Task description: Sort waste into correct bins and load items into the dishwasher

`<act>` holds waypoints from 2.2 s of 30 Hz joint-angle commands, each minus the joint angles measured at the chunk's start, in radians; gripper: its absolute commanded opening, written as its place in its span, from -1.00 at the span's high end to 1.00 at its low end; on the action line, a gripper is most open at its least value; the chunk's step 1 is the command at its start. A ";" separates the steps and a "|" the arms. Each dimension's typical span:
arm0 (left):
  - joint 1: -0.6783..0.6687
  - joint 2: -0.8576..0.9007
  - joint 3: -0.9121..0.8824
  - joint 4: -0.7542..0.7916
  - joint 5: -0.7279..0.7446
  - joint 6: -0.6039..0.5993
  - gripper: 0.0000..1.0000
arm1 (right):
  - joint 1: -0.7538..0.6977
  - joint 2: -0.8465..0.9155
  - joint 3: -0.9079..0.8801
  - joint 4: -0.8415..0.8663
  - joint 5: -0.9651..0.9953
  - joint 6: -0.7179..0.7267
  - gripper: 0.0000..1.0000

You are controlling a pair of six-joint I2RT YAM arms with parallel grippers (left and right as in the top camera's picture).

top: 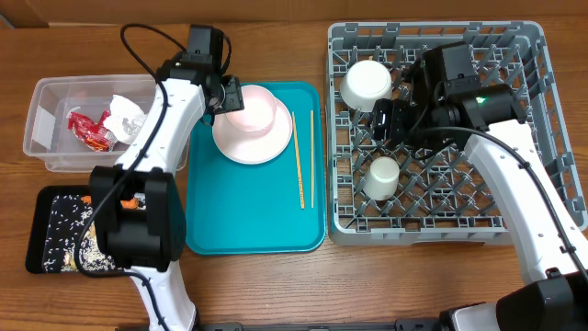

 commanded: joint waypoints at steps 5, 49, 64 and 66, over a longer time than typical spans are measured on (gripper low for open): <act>-0.001 0.082 0.015 0.007 0.071 -0.016 -0.33 | 0.001 0.000 0.007 0.003 -0.006 -0.003 -0.71; -0.005 0.078 0.281 -0.216 0.063 -0.011 0.92 | -0.006 -0.001 0.056 0.072 -0.019 -0.010 -0.89; -0.148 -0.043 0.353 -0.526 0.157 -0.013 0.92 | 0.020 -0.001 0.133 -0.043 -0.164 -0.009 -0.47; -0.174 -0.043 0.353 -0.539 0.156 -0.012 0.92 | 0.041 -0.001 0.132 -0.051 -0.163 -0.009 -0.47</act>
